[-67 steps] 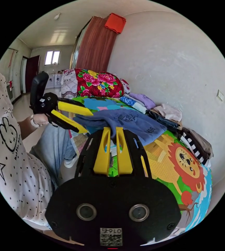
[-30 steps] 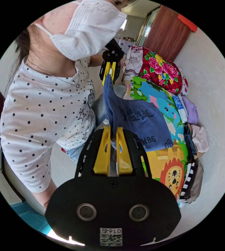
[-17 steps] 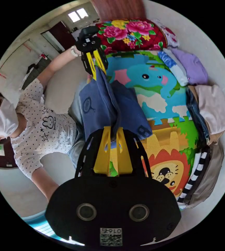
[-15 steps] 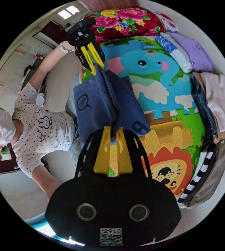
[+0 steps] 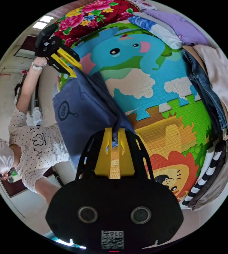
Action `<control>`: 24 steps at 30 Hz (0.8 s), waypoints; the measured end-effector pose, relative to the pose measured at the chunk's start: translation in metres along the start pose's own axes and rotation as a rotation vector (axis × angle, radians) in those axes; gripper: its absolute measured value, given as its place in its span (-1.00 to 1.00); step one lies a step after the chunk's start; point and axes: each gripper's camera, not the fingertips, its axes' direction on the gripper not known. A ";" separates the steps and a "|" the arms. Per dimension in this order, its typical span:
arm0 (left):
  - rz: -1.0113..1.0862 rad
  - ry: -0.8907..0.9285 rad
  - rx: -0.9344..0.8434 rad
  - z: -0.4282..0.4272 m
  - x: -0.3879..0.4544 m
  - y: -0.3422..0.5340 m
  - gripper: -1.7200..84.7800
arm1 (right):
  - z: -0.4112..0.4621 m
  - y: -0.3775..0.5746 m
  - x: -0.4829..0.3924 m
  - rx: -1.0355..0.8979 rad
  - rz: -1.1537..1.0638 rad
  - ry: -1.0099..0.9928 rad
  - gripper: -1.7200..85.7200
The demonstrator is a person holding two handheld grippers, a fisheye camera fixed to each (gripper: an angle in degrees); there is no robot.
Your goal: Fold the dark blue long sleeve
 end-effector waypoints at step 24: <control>-0.296 -0.520 0.463 0.089 0.147 0.185 -0.98 | 0.161 0.186 -0.194 0.660 0.165 0.518 -0.97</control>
